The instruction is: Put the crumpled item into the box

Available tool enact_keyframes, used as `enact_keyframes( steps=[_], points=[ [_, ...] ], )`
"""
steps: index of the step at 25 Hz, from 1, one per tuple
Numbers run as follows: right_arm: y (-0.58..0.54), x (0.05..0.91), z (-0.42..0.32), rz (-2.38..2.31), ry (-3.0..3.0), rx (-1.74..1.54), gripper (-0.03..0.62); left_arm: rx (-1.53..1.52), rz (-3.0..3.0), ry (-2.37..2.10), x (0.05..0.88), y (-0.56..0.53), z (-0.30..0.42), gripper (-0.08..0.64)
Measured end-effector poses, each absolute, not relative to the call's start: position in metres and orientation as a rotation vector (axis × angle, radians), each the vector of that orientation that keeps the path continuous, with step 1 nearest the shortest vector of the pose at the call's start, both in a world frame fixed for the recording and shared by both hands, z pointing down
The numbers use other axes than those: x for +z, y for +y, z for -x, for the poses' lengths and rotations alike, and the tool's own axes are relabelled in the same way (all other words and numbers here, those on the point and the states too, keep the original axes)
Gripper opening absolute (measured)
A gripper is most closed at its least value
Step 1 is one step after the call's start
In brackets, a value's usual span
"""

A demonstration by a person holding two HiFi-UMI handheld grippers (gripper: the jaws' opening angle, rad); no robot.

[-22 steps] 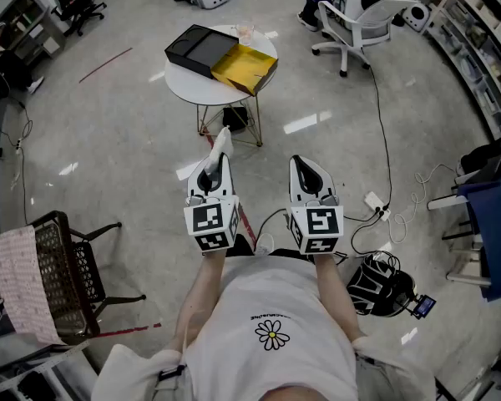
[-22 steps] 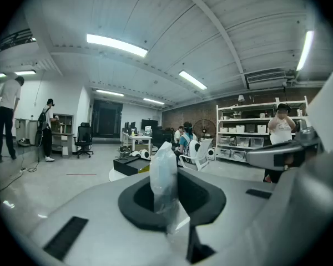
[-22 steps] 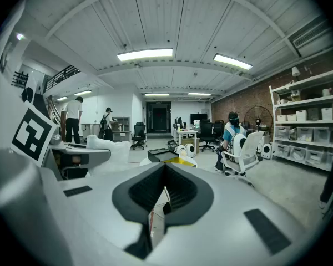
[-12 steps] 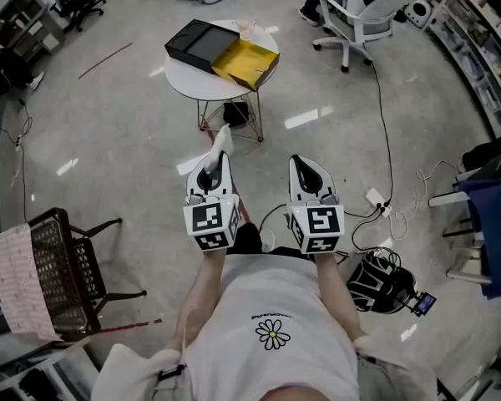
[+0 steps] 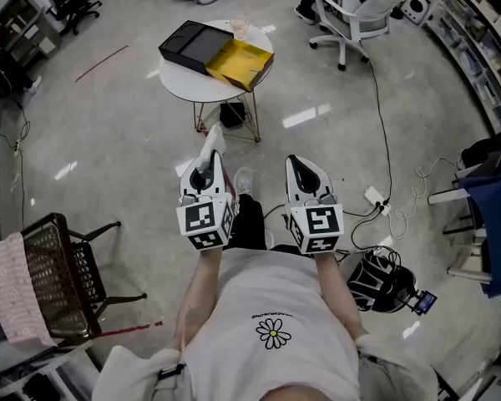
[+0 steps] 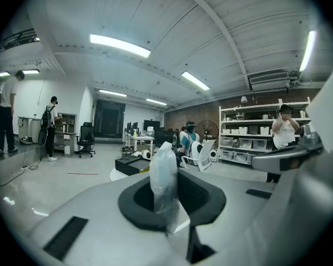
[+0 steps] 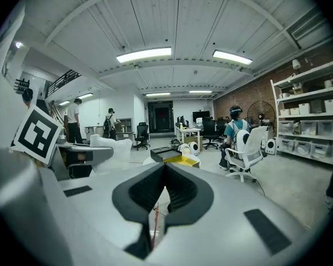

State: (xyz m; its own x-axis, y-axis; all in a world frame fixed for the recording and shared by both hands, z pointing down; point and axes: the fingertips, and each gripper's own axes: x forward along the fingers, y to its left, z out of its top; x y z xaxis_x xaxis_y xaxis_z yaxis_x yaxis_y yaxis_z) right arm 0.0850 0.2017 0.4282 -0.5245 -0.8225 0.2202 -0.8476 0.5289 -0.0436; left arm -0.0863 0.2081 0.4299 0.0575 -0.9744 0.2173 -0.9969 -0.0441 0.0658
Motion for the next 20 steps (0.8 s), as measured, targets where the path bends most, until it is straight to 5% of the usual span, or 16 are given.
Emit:
enact_keyframes(
  steps=[20],
  points=[
    [0.017,0.435,-0.071,-1.489,-2.535,0.249,0.003,0.133,-2.216,-2.015,0.412,0.014,0.108,0.04]
  ],
)
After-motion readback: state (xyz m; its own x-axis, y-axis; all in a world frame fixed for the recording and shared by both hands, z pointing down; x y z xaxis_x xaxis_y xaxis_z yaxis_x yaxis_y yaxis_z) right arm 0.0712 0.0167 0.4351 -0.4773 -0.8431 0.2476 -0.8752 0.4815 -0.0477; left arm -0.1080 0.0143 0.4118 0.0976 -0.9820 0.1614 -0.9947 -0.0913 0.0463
